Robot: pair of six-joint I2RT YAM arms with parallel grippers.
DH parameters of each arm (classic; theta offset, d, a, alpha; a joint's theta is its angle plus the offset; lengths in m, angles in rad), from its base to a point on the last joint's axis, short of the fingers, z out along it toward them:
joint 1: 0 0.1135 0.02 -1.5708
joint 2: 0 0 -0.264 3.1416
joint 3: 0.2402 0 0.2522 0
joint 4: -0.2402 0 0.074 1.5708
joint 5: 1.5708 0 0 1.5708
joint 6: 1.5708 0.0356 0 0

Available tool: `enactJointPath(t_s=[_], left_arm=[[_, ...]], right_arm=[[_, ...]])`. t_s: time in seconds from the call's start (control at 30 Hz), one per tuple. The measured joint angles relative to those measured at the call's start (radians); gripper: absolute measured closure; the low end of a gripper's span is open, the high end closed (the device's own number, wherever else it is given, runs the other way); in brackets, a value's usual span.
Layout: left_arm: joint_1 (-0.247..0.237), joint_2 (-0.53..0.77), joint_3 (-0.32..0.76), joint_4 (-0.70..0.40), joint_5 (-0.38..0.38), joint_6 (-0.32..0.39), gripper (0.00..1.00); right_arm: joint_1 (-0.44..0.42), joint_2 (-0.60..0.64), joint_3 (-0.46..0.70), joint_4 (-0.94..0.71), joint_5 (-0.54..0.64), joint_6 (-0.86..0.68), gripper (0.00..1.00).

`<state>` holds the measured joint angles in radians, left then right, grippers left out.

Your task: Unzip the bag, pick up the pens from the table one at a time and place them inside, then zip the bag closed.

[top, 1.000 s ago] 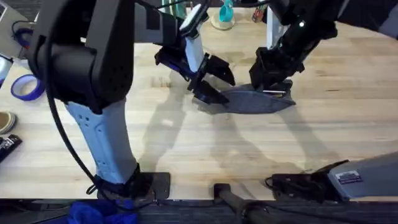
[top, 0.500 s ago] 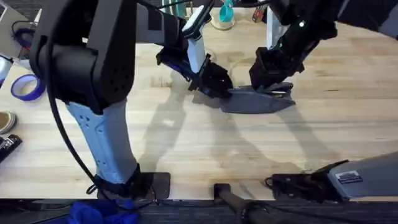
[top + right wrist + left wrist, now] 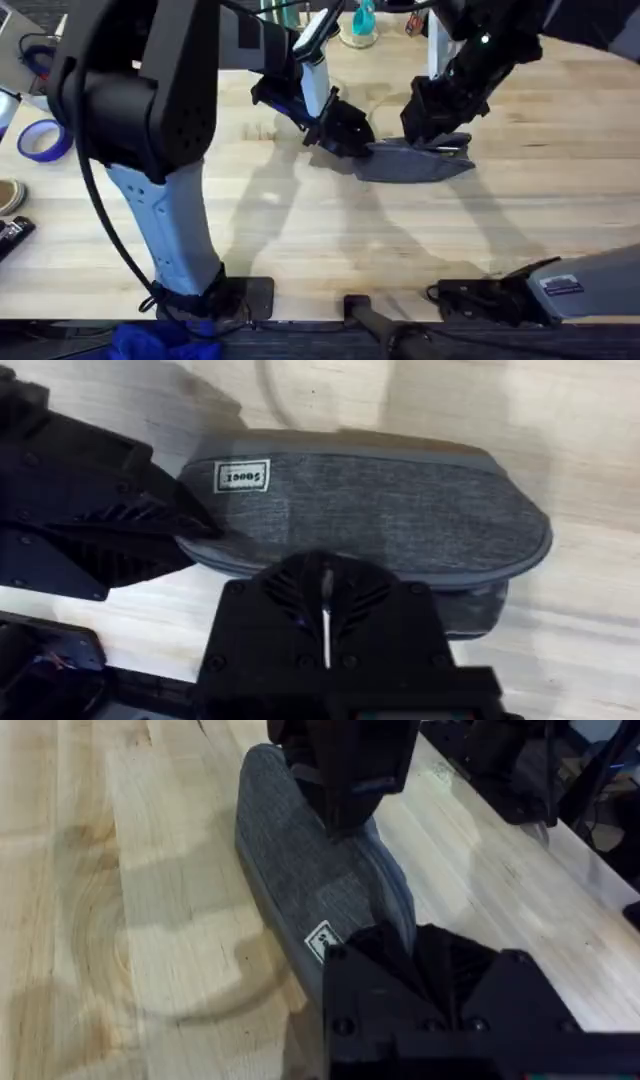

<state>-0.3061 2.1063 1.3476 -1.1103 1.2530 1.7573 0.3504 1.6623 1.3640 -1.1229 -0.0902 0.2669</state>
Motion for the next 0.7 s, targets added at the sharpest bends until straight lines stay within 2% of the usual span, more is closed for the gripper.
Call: enactJointPath(t_s=[0.27, 0.53, 0.7], left_arm=[[0.000, 0.000, 0.000, -0.001, 0.000, 0.000, 0.958], [-0.004, 0.000, 0.000, -0.004, 0.004, -0.012, 0.958], [-0.012, 0.000, 0.000, -0.004, 0.007, -0.015, 0.958]], right_arm=[[-0.013, 0.000, 0.000, -0.006, 0.013, -0.037, 0.967], [-0.105, 0.000, 0.000, -0.044, -0.015, -0.041, 0.967], [-0.131, 0.000, 0.000, -0.053, -0.034, -0.052, 0.967]])
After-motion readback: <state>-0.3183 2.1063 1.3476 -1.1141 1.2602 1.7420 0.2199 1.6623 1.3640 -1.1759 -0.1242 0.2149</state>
